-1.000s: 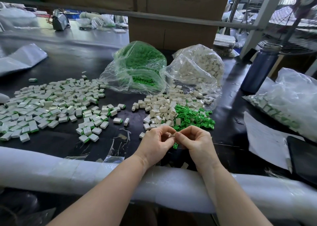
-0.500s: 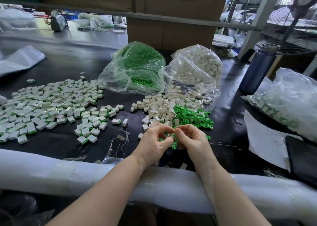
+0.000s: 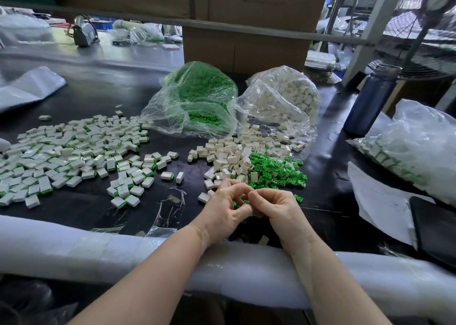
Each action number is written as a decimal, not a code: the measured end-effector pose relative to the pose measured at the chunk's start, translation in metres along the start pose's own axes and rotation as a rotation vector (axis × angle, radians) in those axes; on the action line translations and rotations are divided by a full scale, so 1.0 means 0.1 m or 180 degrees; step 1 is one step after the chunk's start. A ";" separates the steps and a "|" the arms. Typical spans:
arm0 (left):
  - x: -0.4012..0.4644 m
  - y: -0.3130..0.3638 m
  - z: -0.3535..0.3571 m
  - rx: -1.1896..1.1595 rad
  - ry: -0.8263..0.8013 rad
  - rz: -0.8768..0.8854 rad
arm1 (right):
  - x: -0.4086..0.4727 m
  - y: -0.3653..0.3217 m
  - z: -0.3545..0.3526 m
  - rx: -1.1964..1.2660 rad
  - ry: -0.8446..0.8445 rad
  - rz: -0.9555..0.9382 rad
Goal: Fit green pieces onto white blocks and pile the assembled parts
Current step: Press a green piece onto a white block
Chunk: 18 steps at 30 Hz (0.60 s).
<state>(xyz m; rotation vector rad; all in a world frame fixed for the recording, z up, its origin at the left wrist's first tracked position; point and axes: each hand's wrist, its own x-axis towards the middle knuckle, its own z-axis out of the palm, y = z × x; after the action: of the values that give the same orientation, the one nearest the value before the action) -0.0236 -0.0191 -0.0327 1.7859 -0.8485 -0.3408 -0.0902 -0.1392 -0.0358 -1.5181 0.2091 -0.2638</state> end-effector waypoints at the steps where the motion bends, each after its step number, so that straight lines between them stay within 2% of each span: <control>1: 0.00 0.00 0.00 0.0032 -0.0006 0.0007 | 0.00 0.00 0.00 0.0012 0.0011 0.0017; 18: 0.00 0.02 0.01 0.0196 -0.0157 0.0091 | -0.01 -0.01 0.00 -0.0047 0.0139 0.0047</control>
<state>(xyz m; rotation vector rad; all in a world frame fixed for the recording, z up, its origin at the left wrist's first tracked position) -0.0248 -0.0204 -0.0314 1.8270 -0.9273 -0.3446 -0.0914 -0.1391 -0.0347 -1.5258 0.2572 -0.2844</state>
